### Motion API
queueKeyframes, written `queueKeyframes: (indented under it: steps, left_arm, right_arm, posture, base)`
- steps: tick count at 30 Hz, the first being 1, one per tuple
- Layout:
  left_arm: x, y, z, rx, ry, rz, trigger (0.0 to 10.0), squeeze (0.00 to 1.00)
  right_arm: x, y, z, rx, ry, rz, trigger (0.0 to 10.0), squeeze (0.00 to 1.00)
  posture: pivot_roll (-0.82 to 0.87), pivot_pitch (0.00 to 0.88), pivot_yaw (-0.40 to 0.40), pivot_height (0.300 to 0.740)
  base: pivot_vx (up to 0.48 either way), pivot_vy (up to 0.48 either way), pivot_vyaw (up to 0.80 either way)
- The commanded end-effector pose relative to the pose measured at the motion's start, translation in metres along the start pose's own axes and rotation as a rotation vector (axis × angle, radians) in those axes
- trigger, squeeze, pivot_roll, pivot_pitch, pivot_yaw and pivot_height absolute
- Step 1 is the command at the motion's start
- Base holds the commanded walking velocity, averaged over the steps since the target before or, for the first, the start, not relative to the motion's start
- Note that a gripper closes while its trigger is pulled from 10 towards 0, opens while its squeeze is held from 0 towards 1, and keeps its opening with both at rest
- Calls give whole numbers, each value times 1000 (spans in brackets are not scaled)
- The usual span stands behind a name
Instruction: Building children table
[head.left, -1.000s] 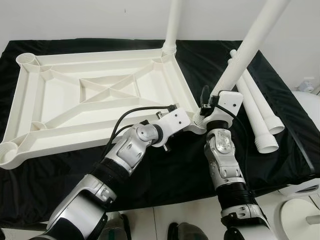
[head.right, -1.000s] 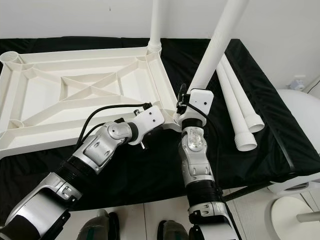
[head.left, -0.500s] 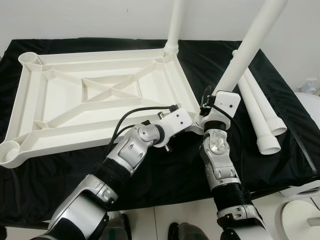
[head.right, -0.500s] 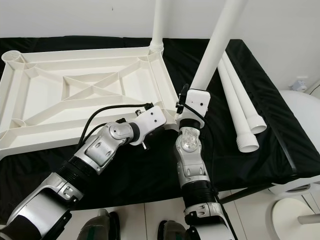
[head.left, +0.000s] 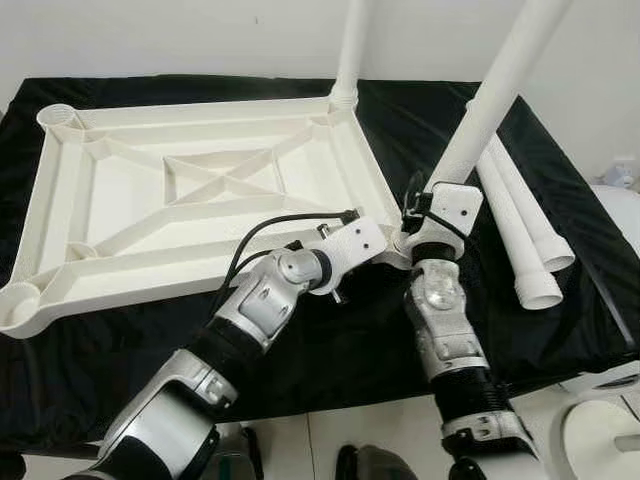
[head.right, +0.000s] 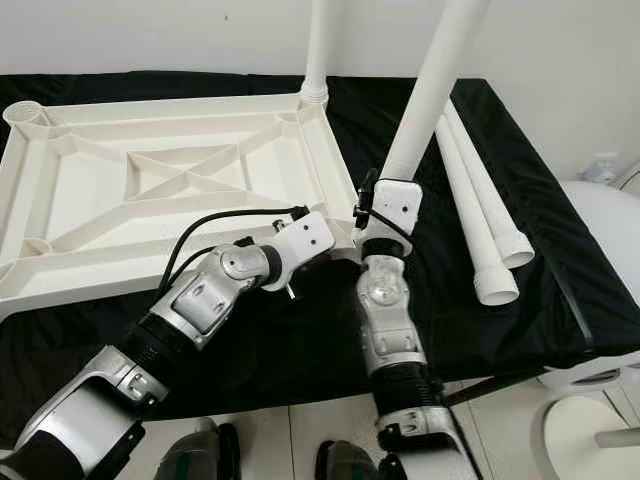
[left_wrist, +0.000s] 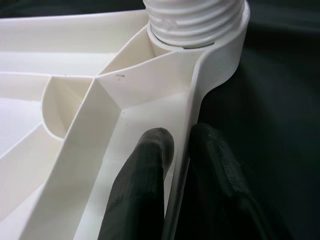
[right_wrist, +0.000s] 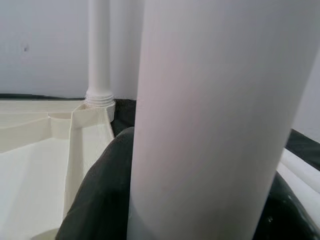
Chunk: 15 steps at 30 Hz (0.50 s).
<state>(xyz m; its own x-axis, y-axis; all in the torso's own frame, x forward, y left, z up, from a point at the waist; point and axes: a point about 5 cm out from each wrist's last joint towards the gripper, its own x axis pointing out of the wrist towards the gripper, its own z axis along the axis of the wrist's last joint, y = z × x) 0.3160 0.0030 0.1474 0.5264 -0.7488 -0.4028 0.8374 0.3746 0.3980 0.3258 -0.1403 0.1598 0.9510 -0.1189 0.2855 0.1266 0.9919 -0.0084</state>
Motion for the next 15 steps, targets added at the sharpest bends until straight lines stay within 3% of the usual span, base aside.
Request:
queueKeyframes:
  steps: [1,7,15]
  left_arm:
    - [-6,5,19,67,-74,1,10000,0]
    - [-6,4,20,67,-77,-3,10000,0]
    - [-6,2,20,64,-78,-4,10000,0]
  right_arm:
    - [-14,-49,-49,-101,271,-89,10000,0]
    - [-10,-56,-52,-131,306,51,10000,0]
    - [-11,-60,-52,-136,296,97,10000,0]
  posture:
    - [23,69,-21,740]
    - [21,67,-23,740]
    - [23,69,-21,740]
  base:
    - [0,0,0]
    - [0,0,0]
    - [0,0,0]
